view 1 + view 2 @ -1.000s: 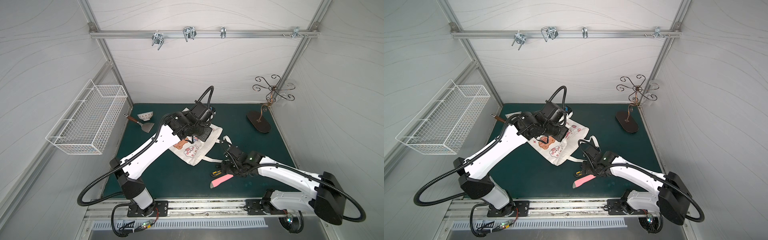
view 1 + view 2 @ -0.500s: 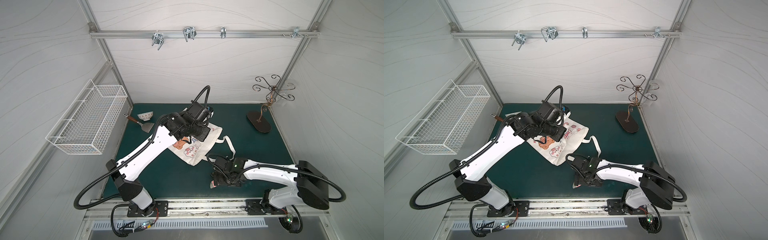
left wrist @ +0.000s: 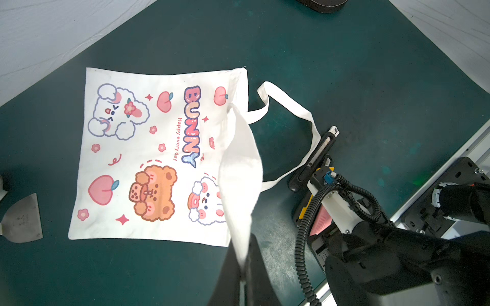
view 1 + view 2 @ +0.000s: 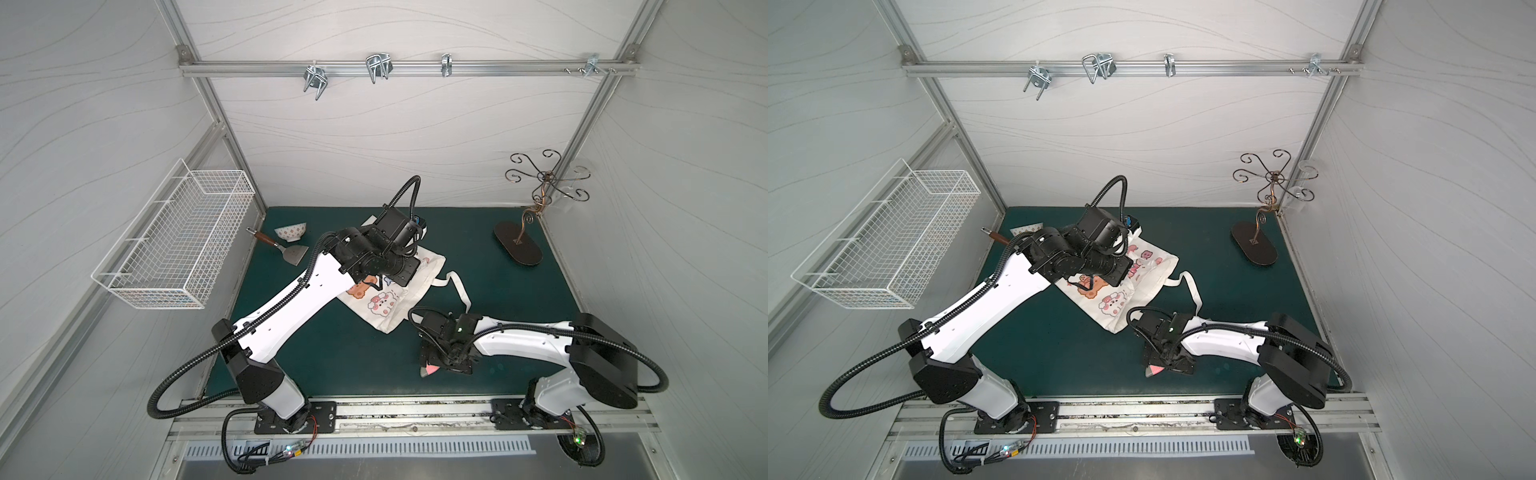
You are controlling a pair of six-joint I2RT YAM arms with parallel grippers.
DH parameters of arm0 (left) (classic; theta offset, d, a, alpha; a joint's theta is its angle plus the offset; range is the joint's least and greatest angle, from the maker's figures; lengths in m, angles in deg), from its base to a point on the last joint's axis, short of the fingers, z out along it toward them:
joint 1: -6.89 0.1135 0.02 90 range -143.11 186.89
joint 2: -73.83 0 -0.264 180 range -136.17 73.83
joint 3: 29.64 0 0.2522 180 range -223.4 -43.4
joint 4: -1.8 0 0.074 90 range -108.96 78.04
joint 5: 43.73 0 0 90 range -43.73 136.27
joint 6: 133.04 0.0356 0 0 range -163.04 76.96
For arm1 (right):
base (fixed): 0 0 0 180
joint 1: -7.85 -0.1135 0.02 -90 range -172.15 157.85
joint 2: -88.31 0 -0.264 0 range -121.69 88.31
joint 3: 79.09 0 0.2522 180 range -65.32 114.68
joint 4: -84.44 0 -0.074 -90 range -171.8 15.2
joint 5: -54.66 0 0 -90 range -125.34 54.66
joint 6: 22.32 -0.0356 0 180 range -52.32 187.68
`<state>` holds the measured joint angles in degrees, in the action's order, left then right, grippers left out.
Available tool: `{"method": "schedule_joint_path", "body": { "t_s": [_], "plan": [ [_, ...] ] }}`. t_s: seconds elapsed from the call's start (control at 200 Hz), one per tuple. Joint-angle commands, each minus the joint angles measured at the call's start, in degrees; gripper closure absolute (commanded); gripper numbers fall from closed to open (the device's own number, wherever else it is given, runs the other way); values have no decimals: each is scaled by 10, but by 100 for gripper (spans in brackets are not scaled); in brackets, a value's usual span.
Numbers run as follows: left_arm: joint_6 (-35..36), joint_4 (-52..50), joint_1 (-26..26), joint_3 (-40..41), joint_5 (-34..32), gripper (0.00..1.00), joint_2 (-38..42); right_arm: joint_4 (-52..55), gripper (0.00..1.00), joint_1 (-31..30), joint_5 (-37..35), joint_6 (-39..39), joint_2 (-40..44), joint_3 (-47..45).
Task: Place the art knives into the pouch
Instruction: Pick up the utility knife at the center of the board.
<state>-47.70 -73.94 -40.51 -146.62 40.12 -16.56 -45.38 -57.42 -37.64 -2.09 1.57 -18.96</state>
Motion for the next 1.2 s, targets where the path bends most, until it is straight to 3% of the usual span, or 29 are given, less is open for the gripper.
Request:
{"method": "schedule_joint_path", "body": {
  "t_s": [0.0,0.195,0.61,0.705,0.79,0.89,1.195],
  "plan": [
    [1,13,2,-5,7,100,19,-13,1,-4,3,-33,-33,7],
    [2,15,2,-2,9,100,21,-7,5,3,-13,-47,-41,6],
    [1,20,2,-3,5,100,26,-11,52,48,-28,-17,-68,22],
    [6,6,2,-21,1,100,20,-12,53,53,-29,-13,-68,24],
    [11,-10,2,-57,-4,100,12,-10,70,55,-32,-11,-67,27],
    [15,-30,2,-88,-6,100,2,-6,79,55,-38,-5,-67,33],
    [15,-46,2,-119,-16,100,-10,6,83,59,-55,3,-54,49]
  ]
}}
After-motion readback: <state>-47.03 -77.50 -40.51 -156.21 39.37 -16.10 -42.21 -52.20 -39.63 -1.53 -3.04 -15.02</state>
